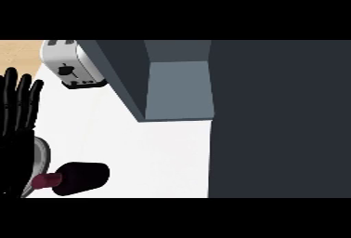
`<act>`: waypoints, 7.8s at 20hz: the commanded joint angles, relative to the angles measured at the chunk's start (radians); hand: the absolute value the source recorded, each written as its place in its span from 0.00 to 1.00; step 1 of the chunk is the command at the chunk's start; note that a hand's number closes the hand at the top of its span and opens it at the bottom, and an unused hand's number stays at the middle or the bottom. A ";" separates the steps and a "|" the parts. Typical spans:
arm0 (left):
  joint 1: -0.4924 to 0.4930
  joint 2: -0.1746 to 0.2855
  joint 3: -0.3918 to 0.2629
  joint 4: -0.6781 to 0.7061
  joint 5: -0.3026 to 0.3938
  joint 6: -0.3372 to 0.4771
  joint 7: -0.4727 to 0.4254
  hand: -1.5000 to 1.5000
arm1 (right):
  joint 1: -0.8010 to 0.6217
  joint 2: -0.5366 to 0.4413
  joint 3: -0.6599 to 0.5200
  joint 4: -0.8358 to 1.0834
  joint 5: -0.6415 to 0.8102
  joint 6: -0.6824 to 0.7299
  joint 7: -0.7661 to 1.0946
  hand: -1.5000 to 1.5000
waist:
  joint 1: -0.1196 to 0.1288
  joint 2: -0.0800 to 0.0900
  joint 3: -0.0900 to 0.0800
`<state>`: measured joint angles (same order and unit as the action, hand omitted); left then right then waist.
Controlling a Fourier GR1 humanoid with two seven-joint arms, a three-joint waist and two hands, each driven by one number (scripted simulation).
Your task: Pick up the wine, place it into the cabinet and close the cabinet
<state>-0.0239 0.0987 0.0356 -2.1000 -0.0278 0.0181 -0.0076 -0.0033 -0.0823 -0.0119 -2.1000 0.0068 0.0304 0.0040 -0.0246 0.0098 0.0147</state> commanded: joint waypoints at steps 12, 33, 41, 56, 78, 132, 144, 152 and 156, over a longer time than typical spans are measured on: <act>0.075 -0.098 -0.289 -0.131 0.028 0.159 0.309 0.00 | 0.311 -0.026 0.196 -0.272 -0.164 0.185 0.104 0.00 | 0.020 -0.017 -0.014; -0.108 -0.099 -0.727 -0.357 -0.464 0.493 0.831 0.00 | 0.261 -0.031 0.317 -0.603 -0.114 0.037 0.476 0.00 | 0.029 -0.016 -0.015; -0.158 -0.099 -0.781 -0.349 -0.606 0.570 0.898 0.00 | 0.303 -0.071 0.286 -0.590 -0.146 0.062 0.417 0.00 | 0.028 -0.023 -0.012; -0.113 0.036 -0.568 -0.496 -0.531 0.481 0.965 0.00 | 0.267 -0.048 0.382 -0.588 -0.064 -0.016 0.462 0.00 | 0.040 -0.022 -0.016; 0.128 0.153 -0.301 -0.418 -0.220 0.493 0.721 0.00 | 0.251 -0.088 0.396 -0.610 -0.077 -0.045 0.450 0.00 | 0.025 -0.020 -0.019; 0.247 0.024 0.052 0.824 0.203 -0.024 -0.421 0.00 | 0.247 -0.160 0.405 -0.679 -0.098 -0.091 0.510 0.00 | 0.009 -0.013 -0.016; 0.185 -0.046 0.105 1.030 0.284 -0.106 -0.569 0.00 | 0.219 -0.171 0.359 -0.654 -0.126 -0.091 0.484 0.00 | 0.007 -0.012 -0.016; 0.084 -0.029 0.192 1.084 0.422 -0.188 -0.523 0.00 | 0.195 -0.158 0.415 -0.652 -0.082 -0.122 0.513 0.00 | 0.009 -0.013 -0.015; 0.105 -0.068 0.160 1.125 0.402 -0.211 -0.572 0.00 | 0.201 -0.166 0.445 -0.687 -0.064 -0.132 0.545 0.00 | 0.007 -0.014 -0.016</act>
<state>0.0904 0.0560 0.2012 -1.0306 0.3689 -0.1629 -0.5398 0.1320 -0.2205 0.4148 -2.5256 -0.0509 -0.0968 0.4488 -0.0148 -0.0040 -0.0009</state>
